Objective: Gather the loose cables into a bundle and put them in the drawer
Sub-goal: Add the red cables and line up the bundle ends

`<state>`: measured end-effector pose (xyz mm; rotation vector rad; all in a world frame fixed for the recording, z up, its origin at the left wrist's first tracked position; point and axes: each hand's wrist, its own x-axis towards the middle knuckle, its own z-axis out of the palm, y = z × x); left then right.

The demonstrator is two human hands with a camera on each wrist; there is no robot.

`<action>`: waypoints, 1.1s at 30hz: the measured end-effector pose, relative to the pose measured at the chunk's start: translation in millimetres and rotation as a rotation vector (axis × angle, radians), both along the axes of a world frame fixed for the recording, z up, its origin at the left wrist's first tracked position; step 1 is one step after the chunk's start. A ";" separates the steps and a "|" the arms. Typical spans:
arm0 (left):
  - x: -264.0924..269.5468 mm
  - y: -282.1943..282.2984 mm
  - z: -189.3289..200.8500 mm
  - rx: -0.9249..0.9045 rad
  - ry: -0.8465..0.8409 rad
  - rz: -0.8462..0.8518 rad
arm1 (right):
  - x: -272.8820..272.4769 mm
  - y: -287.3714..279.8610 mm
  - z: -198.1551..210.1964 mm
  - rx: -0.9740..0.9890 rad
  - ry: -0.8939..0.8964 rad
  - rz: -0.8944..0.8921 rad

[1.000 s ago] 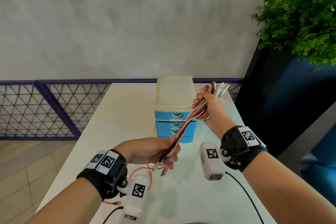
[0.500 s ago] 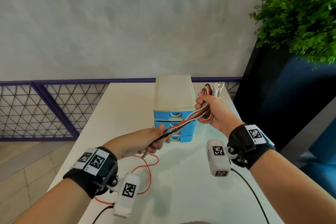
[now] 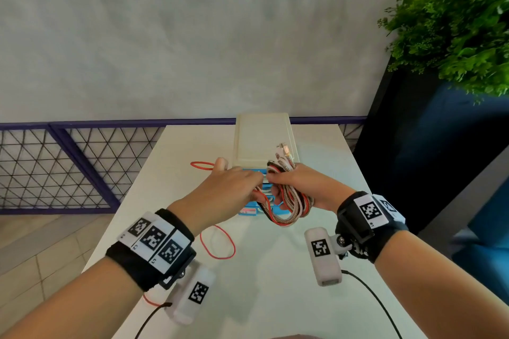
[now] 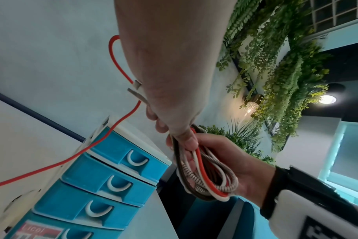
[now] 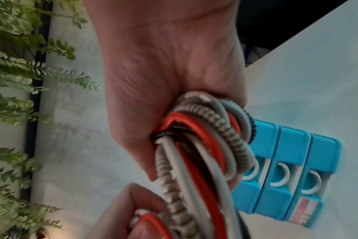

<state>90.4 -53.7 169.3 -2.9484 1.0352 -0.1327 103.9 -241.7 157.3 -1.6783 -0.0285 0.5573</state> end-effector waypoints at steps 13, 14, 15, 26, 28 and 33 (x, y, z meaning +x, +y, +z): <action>-5.4 0.0 7.5 -0.325 0.453 0.109 | -16.8 15.6 -8.2 0.257 0.128 0.075; -5.4 0.2 7.3 -0.340 0.468 0.109 | -17.5 16.0 -8.3 0.304 0.162 0.094; -5.6 0.7 7.4 -0.353 0.479 0.110 | -18.4 16.1 -8.2 0.340 0.191 0.109; 8.7 5.6 5.7 -0.343 0.510 0.054 | -22.0 7.4 1.5 0.139 0.149 0.279; 13.5 7.5 6.9 -0.356 0.591 0.060 | -22.0 6.5 -0.9 0.121 0.145 0.284; 25.4 33.5 -2.8 -0.491 0.795 0.132 | -15.4 -8.2 -13.4 0.074 0.145 0.166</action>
